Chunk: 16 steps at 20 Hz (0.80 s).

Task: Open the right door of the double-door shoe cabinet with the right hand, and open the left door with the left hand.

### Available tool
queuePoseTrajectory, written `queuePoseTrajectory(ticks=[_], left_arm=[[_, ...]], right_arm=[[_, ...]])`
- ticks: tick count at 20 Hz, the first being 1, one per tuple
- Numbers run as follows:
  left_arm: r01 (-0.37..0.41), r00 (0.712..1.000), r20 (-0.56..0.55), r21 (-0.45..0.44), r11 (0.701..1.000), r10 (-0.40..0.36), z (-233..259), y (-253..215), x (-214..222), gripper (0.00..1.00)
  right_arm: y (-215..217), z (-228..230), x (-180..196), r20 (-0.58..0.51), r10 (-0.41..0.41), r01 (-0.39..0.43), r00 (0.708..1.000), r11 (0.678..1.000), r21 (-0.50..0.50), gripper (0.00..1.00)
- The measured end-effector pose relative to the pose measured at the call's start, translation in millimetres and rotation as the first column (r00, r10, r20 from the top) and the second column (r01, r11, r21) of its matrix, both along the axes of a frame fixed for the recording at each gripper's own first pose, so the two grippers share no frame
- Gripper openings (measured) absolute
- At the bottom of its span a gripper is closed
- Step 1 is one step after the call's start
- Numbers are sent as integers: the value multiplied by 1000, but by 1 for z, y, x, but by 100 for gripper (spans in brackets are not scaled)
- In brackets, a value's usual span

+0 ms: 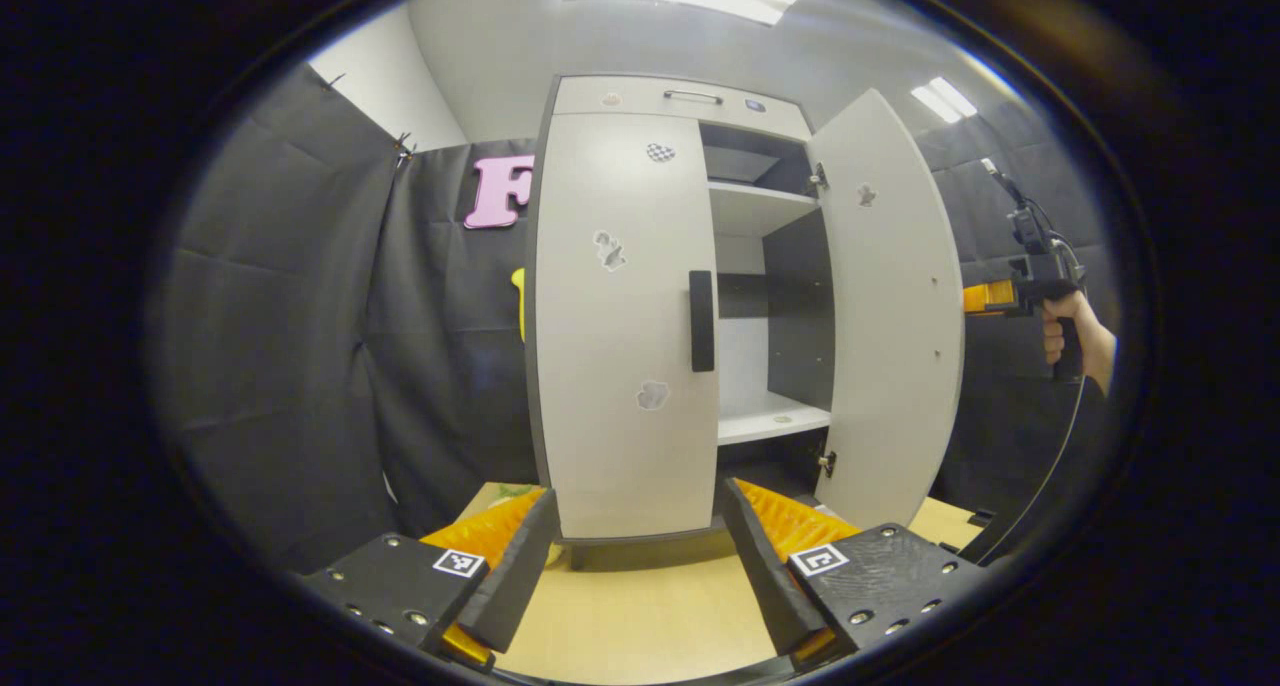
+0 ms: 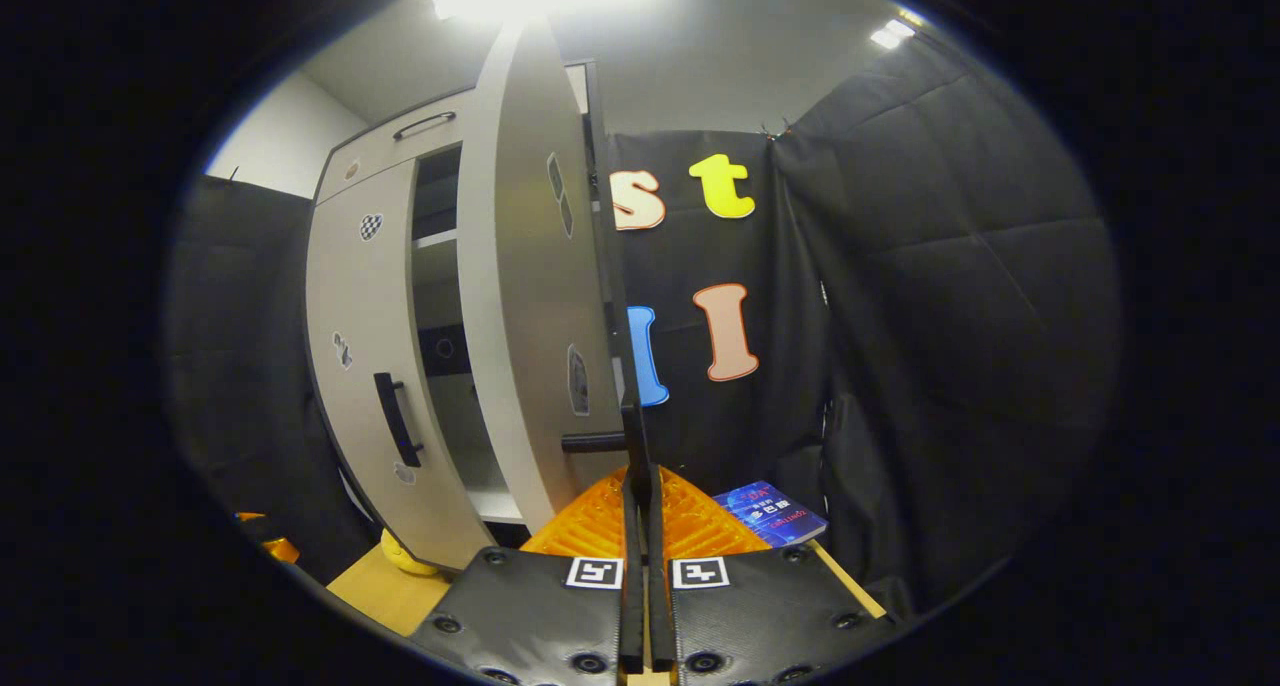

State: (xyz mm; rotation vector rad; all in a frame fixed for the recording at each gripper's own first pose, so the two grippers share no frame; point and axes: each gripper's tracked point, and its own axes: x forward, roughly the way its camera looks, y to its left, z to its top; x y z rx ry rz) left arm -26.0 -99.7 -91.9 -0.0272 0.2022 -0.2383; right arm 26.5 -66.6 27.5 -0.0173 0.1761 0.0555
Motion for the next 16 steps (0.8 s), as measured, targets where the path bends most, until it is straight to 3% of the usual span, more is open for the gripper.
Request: queuePoseTrajectory(ticks=[4,7,13,15,16], left_arm=[[-4,1000,-12,-9,1000,4,-5,3,0,94],[-14,1000,-25,-19,1000,13,-7,3,0,94],[3,1000,-23,-32,999,-4,-11,0,1,93],[15,1000,-19,-34,999,-16,-12,-2,5,94],[20,1000,-15,-34,999,-21,-13,-3,12,94]], right_arm=[[-4,0,1,9,30,-29,1000,998,-56,0],[-5,2,-4,25,34,-32,999,997,-74,3],[-21,4,-33,53,-9,15,999,993,-117,4],[-37,9,-46,55,-45,51,997,992,-119,0],[-47,11,-53,59,-72,78,996,990,-118,4]])
